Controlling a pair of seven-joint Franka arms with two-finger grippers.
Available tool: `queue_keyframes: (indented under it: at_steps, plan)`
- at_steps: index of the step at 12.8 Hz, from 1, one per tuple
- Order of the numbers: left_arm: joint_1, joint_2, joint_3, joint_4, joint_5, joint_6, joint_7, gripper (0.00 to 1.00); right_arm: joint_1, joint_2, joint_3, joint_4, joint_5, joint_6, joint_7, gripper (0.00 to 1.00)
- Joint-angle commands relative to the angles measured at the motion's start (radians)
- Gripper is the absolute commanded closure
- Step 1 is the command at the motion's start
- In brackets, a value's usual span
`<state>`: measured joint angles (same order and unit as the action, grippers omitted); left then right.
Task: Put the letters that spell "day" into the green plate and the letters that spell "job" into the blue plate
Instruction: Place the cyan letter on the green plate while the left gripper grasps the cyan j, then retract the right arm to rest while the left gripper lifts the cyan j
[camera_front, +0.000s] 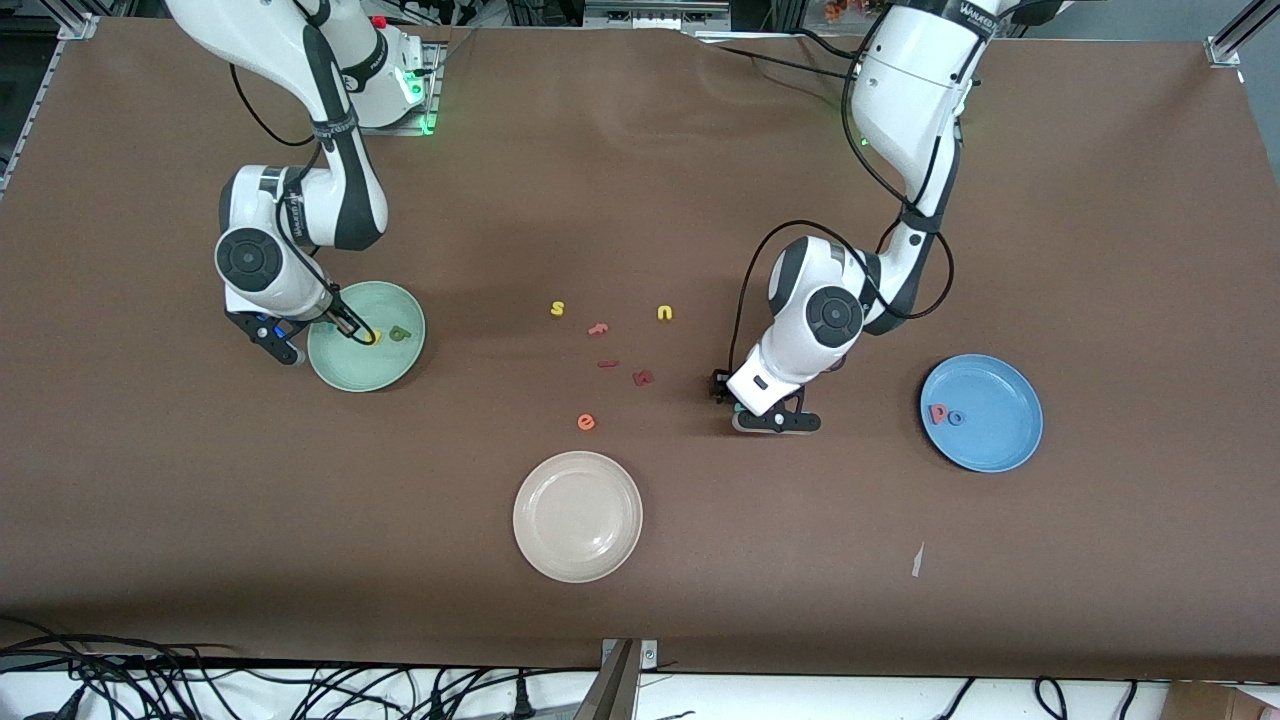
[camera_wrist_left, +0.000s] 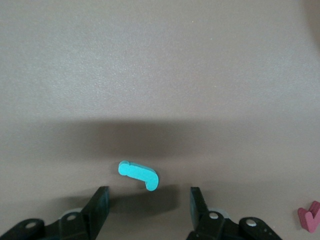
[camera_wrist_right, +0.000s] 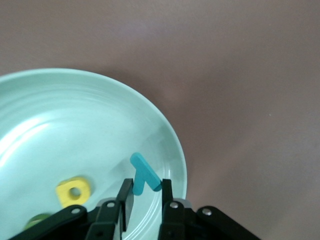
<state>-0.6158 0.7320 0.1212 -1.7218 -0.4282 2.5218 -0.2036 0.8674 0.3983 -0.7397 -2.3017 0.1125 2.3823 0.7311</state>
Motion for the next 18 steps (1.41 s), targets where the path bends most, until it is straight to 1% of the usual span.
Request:
queue_keyframes:
  at_steps: [1, 3, 4, 6, 7, 8, 9, 10, 11, 12, 15, 16, 18]
  plan:
    - [-0.008, 0.021, 0.012, 0.016, 0.026, -0.003, 0.018, 0.31, 0.007, -0.03, -0.003, -0.01, -0.007, 0.009, -0.012, 0.0]
    - [-0.008, 0.023, 0.014, 0.016, 0.025, -0.003, 0.058, 0.49, 0.01, -0.074, 0.005, 0.023, -0.004, -0.046, -0.012, 0.0]
    - [-0.008, 0.023, 0.017, 0.018, 0.025, -0.003, 0.085, 0.52, 0.016, -0.085, 0.006, 0.071, -0.002, -0.11, -0.01, 0.0]
    - [-0.008, 0.026, 0.02, 0.018, 0.023, -0.003, 0.089, 0.5, 0.016, -0.084, 0.008, 0.247, -0.004, -0.355, -0.031, 0.0]
    - [-0.008, 0.026, 0.02, 0.018, 0.023, -0.003, 0.089, 0.5, 0.018, -0.073, 0.008, 0.34, 0.001, -0.45, -0.06, 0.0]
    - [-0.008, 0.027, 0.021, 0.018, 0.023, -0.003, 0.089, 0.5, 0.016, -0.065, 0.008, 0.408, 0.003, -0.498, -0.08, 0.0]
    - [-0.007, 0.027, 0.021, 0.018, 0.023, -0.003, 0.09, 0.51, 0.016, -0.064, 0.008, 0.451, 0.004, -0.503, -0.096, 0.0]
    - [-0.007, 0.027, 0.021, 0.018, 0.023, -0.003, 0.092, 0.58, 0.018, -0.064, 0.008, 0.503, 0.004, -0.514, -0.137, 0.0]
    - [-0.007, 0.027, 0.021, 0.018, 0.025, -0.003, 0.092, 0.7, 0.018, -0.064, 0.008, 0.546, 0.006, -0.514, -0.212, 0.0]
    - [-0.007, 0.027, 0.021, 0.018, 0.025, -0.003, 0.092, 0.76, 0.015, -0.064, 0.007, 0.591, 0.013, -0.514, -0.284, 0.0]
    - [-0.002, 0.026, 0.023, 0.016, 0.025, -0.003, 0.092, 0.77, -0.022, -0.053, 0.002, 0.64, 0.038, -0.502, -0.5, 0.0]
    - [-0.001, 0.026, 0.026, 0.016, 0.025, -0.003, 0.104, 0.76, -0.037, -0.03, 0.005, 0.684, 0.062, -0.496, -0.531, 0.0]
    - [-0.001, 0.02, 0.031, 0.018, 0.022, -0.003, 0.11, 0.51, -0.06, 0.054, 0.003, 0.802, 0.078, -0.496, -0.535, 0.0]
